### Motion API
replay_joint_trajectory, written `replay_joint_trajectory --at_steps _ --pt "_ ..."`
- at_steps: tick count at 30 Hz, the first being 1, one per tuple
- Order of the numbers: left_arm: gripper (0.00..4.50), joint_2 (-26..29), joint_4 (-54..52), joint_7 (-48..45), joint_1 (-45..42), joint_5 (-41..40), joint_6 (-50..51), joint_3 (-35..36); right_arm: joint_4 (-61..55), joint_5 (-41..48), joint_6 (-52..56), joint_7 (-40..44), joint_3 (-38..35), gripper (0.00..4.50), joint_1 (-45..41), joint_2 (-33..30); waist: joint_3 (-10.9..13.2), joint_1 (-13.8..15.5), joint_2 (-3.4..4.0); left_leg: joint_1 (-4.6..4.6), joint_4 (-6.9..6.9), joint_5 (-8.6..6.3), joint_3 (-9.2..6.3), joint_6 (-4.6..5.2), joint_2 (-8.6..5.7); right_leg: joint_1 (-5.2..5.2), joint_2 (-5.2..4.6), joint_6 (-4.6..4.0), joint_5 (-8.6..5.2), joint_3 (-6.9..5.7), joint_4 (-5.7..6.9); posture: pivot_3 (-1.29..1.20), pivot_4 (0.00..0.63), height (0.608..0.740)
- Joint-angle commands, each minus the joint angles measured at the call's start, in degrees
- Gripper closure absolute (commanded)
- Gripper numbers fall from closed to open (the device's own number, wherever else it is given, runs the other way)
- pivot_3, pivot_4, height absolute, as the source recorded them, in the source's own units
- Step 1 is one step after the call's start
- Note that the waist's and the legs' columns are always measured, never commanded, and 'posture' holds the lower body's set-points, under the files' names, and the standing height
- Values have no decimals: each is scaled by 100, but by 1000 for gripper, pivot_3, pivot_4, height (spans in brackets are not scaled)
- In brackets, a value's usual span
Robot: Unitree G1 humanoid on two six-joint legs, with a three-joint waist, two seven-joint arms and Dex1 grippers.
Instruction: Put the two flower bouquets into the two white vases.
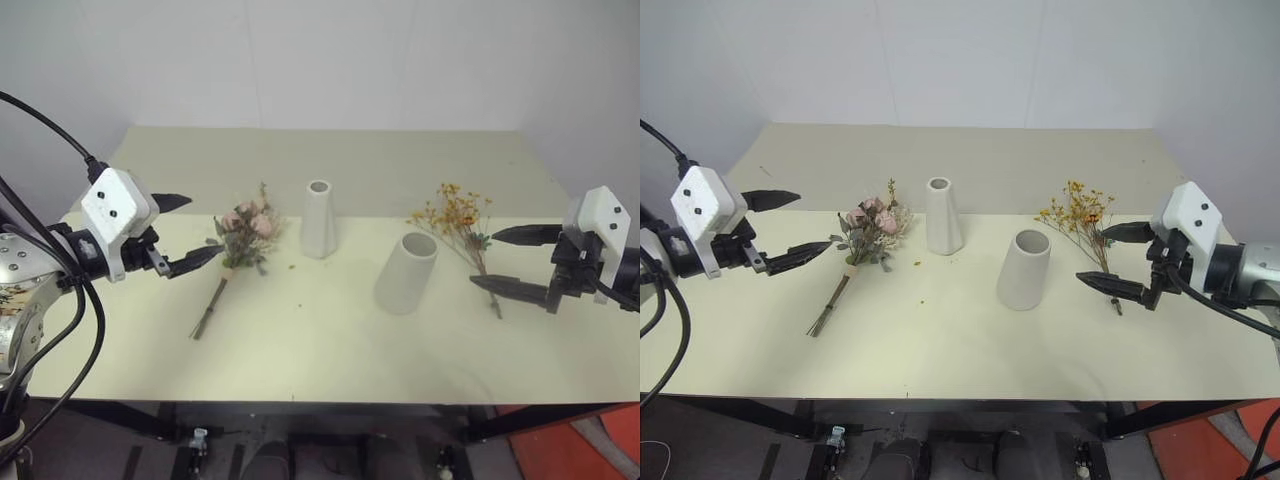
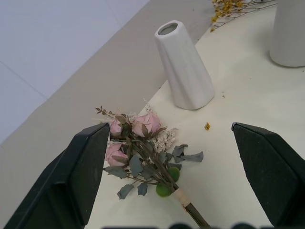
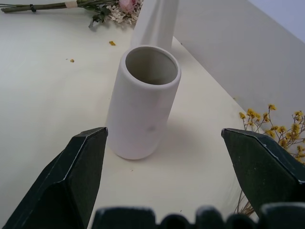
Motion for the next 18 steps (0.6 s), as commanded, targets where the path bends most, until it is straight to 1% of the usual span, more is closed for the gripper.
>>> replay_joint_trajectory --at_steps 1,10,12,15,17,18 --pt "33 61 -147 42 -36 74 -135 151 -61 -7 -117 14 -145 0 -66 -112 0 -2 0 0 0 0 0 0 0 0 0 0 0 0 0 0 150 740" --pt "33 81 -108 -79 48 110 -300 153 -83 80 -75 57 -364 0 80 -141 0 0 0 0 0 0 0 0 0 0 -1 0 0 0 -1 0 150 740" --pt "33 70 -121 49 91 118 -89 159 -92 60 -85 40 -369 0 118 -128 0 -5 0 0 0 0 2 0 0 0 0 0 0 2 -1 0 150 740" --pt "33 36 -186 546 237 363 394 73 -143 70 -64 5 -351 0 130 -95 0 -4 0 0 0 0 2 0 1 0 1 0 0 2 1 0 150 740" --pt "33 -152 -371 1193 179 723 646 -94 -203 127 -27 -14 -301 0 69 -70 0 -1 0 3 0 0 2 0 1 1 1 1 1 3 2 0 150 740" --pt "33 -339 -486 1581 -24 760 1021 -180 -232 186 -4 2 -268 0 4 -67 0 1 0 3 0 0 1 0 1 1 1 2 1 3 2 0 150 740"
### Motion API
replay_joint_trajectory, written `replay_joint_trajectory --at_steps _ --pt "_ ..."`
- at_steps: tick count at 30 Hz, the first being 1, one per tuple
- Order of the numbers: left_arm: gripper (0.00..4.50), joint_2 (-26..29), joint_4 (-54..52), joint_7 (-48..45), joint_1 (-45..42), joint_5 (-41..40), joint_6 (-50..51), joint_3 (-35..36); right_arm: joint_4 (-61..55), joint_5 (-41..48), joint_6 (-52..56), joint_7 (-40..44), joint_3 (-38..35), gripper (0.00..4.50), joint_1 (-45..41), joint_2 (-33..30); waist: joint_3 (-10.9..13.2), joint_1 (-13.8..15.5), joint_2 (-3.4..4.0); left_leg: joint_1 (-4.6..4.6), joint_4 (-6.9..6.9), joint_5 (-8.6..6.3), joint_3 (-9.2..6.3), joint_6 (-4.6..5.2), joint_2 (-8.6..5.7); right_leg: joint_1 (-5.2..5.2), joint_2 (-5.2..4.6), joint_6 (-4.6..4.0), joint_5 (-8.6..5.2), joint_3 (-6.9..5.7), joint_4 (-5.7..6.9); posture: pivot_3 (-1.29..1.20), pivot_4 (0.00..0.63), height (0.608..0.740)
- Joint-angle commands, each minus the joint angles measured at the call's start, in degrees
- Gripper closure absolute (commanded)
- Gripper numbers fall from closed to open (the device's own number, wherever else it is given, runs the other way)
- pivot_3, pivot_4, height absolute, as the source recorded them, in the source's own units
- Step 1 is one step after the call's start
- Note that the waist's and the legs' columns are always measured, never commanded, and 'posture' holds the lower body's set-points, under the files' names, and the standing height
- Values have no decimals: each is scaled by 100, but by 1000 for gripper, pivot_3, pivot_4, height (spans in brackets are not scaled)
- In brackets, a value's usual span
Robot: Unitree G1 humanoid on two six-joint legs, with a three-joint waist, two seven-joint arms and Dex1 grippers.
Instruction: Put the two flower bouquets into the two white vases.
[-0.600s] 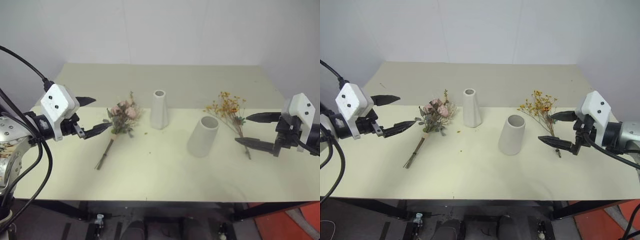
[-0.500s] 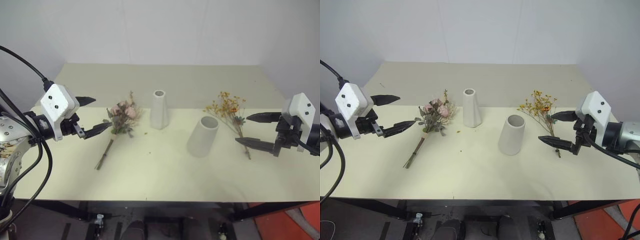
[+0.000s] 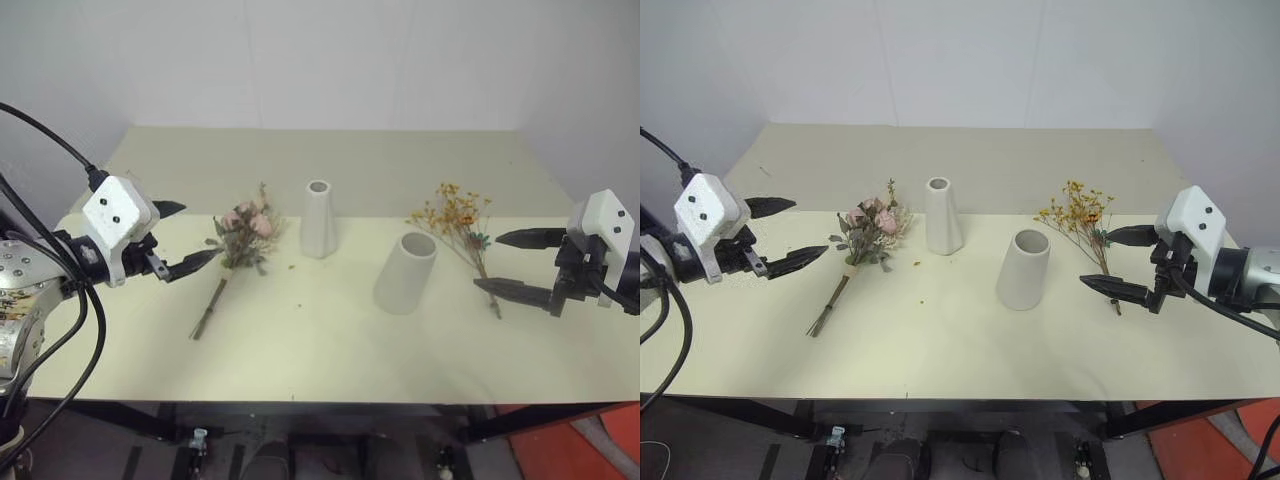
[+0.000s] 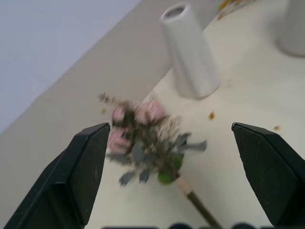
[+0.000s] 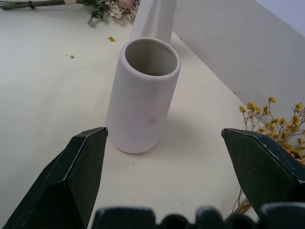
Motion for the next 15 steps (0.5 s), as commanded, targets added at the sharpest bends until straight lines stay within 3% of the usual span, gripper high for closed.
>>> replay_joint_trajectory --at_steps 1,5,9,15 --pt "33 -438 -504 1222 -518 290 989 -183 -239 223 11 22 -122 0 -228 -55 0 10 -1 0 1 0 0 0 0 2 0 1 1 0 0 0 150 740" --pt "33 -1187 -768 2180 -1499 161 3067 -420 -374 406 220 45 264 0 -793 -128 1 21 -5 -3 17 0 -7 0 -4 10 2 25 15 -1 -1 0 150 740" --pt "33 -1688 -95 2610 -2528 213 5394 -548 -495 649 731 -81 838 0 -1659 -15 0 -38 -6 4 15 0 -5 0 -6 13 3 30 17 3 -2 0 150 740" --pt "33 -2006 918 3063 -3121 -218 5794 -724 -416 548 1043 -90 1704 0 -2783 299 0 -84 -6 11 -4 0 -10 0 -2 4 11 26 15 3 -1 0 150 740"
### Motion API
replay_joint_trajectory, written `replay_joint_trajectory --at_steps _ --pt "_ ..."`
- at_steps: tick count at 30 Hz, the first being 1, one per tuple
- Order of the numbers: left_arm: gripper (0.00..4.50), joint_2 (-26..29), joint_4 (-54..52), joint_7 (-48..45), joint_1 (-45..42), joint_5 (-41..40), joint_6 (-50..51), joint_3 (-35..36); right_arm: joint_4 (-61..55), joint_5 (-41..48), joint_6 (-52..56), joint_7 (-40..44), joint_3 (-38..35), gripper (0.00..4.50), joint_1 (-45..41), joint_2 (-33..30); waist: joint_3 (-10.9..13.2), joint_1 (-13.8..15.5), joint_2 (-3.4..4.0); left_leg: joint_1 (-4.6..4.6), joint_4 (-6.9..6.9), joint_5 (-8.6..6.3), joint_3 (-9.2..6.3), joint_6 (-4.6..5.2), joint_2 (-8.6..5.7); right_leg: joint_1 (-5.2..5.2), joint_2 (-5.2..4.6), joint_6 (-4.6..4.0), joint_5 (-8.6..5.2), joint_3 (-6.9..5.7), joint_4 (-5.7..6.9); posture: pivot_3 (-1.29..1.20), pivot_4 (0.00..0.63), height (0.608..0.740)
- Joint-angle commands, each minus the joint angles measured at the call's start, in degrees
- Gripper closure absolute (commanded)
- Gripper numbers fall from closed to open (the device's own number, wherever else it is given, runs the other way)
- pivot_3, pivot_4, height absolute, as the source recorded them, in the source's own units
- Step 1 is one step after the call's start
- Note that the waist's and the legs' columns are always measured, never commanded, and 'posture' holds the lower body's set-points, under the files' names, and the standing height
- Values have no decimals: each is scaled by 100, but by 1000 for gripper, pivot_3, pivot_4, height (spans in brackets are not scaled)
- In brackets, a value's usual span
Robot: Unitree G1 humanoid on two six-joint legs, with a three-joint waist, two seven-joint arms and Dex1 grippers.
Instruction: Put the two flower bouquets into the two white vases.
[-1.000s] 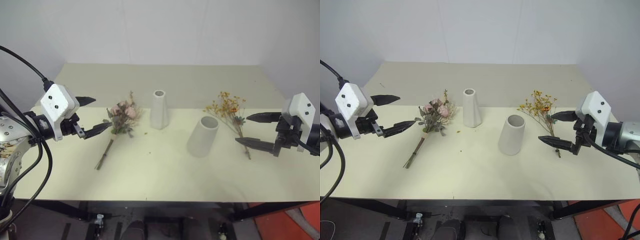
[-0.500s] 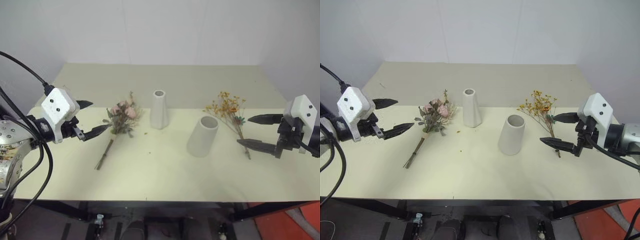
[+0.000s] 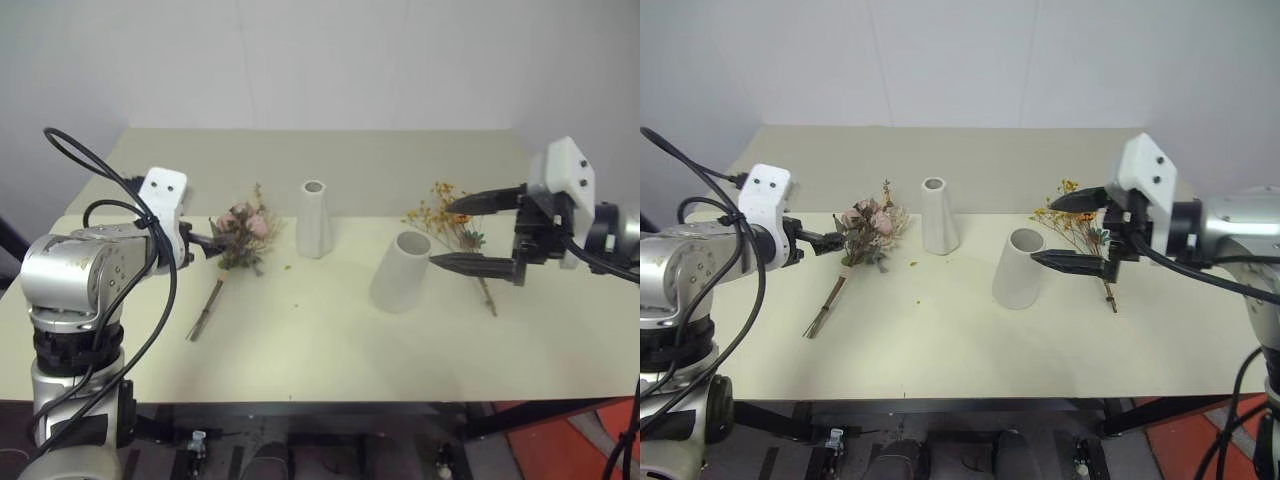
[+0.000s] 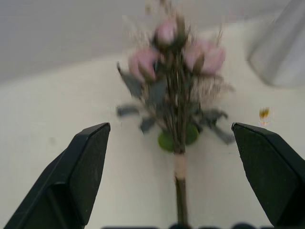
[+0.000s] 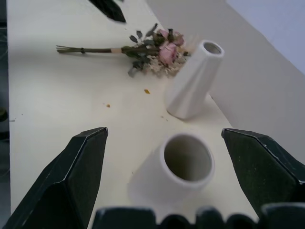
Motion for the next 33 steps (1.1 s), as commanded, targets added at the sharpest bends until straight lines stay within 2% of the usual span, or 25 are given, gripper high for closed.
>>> replay_joint_trajectory --at_steps 1,6,12,27,30,33 --pt "33 34 393 311 -355 -287 46 -107 33 -95 88 -14 301 0 -447 128 0 8 0 -2 0 0 0 0 -1 -2 -1 0 0 1 -1 0 150 740" --pt "33 241 1015 500 -632 -749 46 -703 195 -276 -24 40 645 0 -890 408 0 70 0 -13 1 -3 3 -6 -12 -9 -12 -2 2 6 -8 0 150 740" --pt "33 323 1827 558 -987 -1016 46 -1351 165 -411 -76 16 713 0 -952 604 0 83 0 -23 1 -7 2 -12 -13 -19 -11 -5 3 9 -7 0 150 740" --pt "33 -125 3216 581 -1480 -620 46 -1487 -127 -378 30 -88 467 0 -613 462 0 72 0 -48 9 -5 7 -13 -15 -54 -10 -17 12 16 6 0 150 740" --pt "645 -233 3458 512 -1471 -401 16 -1515 -122 -367 26 -118 467 0 -609 464 0 76 0 -51 11 -5 8 -14 -15 -54 -11 -17 12 16 6 0 150 740" --pt "1556 -286 3496 443 -1448 -230 -80 -1578 -103 -375 9 -130 470 0 -606 467 0 74 0 -57 12 -5 8 -14 -16 -58 -11 -22 15 16 6 0 150 740"
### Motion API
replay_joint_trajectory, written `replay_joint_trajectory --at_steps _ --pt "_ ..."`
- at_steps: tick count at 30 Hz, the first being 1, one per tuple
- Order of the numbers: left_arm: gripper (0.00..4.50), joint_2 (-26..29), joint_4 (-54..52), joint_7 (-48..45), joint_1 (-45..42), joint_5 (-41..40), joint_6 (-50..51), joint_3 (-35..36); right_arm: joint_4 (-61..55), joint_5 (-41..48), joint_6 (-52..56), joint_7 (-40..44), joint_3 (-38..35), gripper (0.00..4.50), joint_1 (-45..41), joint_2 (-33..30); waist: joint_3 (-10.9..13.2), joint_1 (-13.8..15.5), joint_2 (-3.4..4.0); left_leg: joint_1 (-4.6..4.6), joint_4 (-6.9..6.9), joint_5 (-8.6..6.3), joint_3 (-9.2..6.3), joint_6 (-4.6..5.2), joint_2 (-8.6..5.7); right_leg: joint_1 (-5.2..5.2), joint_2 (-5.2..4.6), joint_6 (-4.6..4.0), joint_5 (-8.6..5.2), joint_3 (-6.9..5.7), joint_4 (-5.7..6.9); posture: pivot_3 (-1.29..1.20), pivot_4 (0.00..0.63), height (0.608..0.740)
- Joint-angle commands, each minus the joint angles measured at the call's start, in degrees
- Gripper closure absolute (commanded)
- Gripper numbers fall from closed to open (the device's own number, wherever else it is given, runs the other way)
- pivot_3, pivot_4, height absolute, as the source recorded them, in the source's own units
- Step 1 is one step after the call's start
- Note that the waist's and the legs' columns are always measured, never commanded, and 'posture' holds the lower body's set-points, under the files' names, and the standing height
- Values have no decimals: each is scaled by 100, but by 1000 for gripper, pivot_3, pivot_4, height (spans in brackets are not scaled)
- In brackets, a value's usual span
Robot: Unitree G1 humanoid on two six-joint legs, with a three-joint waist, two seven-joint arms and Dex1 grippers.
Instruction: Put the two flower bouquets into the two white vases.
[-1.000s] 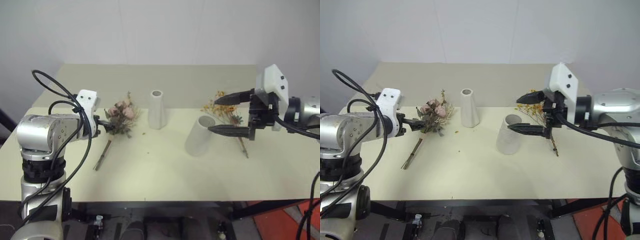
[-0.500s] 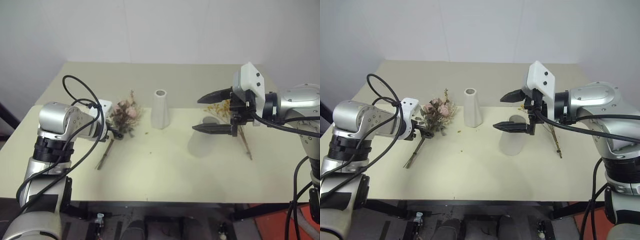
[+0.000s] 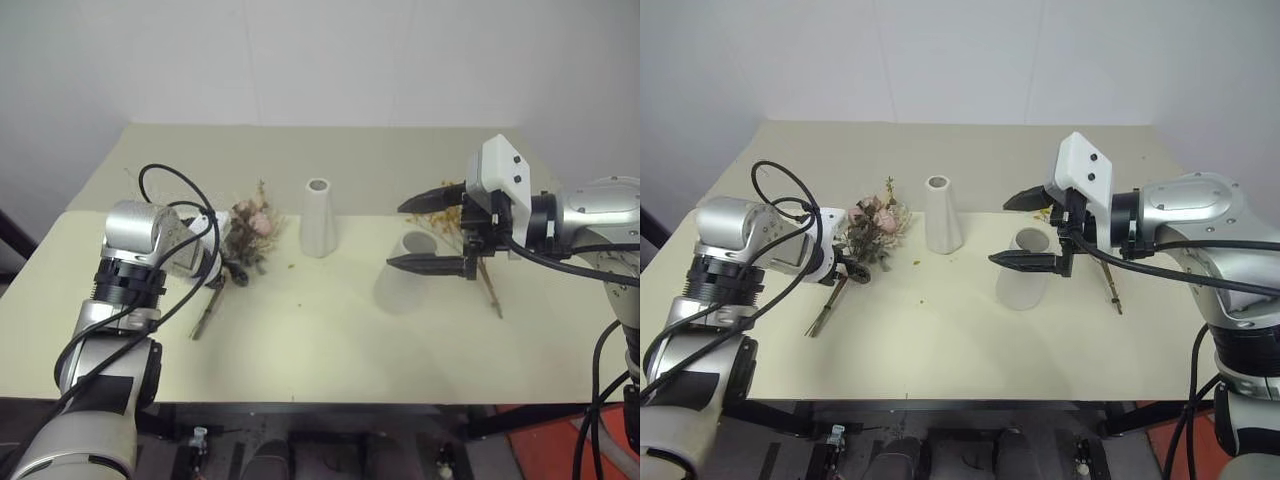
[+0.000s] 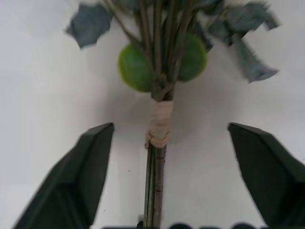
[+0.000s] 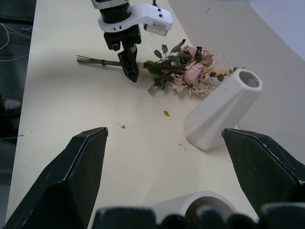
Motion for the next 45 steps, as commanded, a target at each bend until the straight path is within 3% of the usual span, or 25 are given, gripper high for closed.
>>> replay_joint_trajectory --at_steps 1,5,6,7,11,16,20,24,31,38,45 --pt "1897 -16 -30 -100 -126 252 -97 -25 -81 -21 -37 -50 -259 0 -44 -72 0 0 0 -1 0 0 1 0 0 -2 0 -5 3 1 1 0 150 740" --pt "3179 -96 3 -125 -140 486 -203 -42 -9 -65 -82 -58 -227 0 -53 -48 0 8 0 -8 0 0 1 -1 -2 -8 -1 -18 11 1 1 0 150 740" --pt "3213 -103 17 -143 -140 553 -271 -66 9 -75 -90 -60 -221 0 -55 -42 0 5 -1 -9 1 0 1 -1 -2 -8 -1 -18 12 1 1 0 150 740" --pt "3596 -116 36 -151 -151 605 -334 -61 23 -85 -98 -62 -214 0 -54 -35 0 7 -1 -9 2 0 1 -1 -2 -8 -1 -18 11 1 1 0 150 740" --pt "4381 -135 -88 -150 -168 853 -640 -40 58 -137 -127 -48 -196 0 -39 -29 0 2 -1 -8 4 1 0 -2 -2 -9 0 -17 11 1 6 0 150 740" --pt "4381 -238 -491 238 -151 1171 -1615 660 85 -163 -139 -64 -249 0 -9 -26 0 14 -1 -17 3 3 -1 -5 0 -16 -1 -25 17 1 3 0 150 740" --pt "4381 -263 -623 659 -194 1526 -2976 1084 79 -179 -135 -153 -300 0 -13 10 -1 7 -1 -19 3 3 3 -5 0 -20 -3 -28 20 3 1 0 150 740" --pt "4381 -288 -227 689 -678 1408 -4024 1718 87 -245 -160 -297 -371 0 -3 40 -1 28 -1 -25 5 3 2 -6 -2 -22 -4 -32 25 2 -1 0 150 740" --pt "4381 -454 1077 -108 -1273 1234 -6446 2112 41 -290 -178 -577 -513 0 99 126 -2 39 -3 -25 7 4 7 -6 -11 -18 -14 -22 32 2 -5 0 150 740" --pt "4381 -913 2874 -1893 -2000 570 -8905 2610 -99 -209 218 -1004 -701 0 101 136 -2 38 -3 -34 14 4 11 -5 -13 -18 -14 -14 38 2 -13 0 150 740" --pt "4381 -1048 4408 -2962 -2677 -30 -9740 3318 -563 -51 872 -1636 -940 0 276 209 -2 3 -4 -35 12 3 14 -4 -12 -20 -14 -13 38 2 -11 0 150 740"
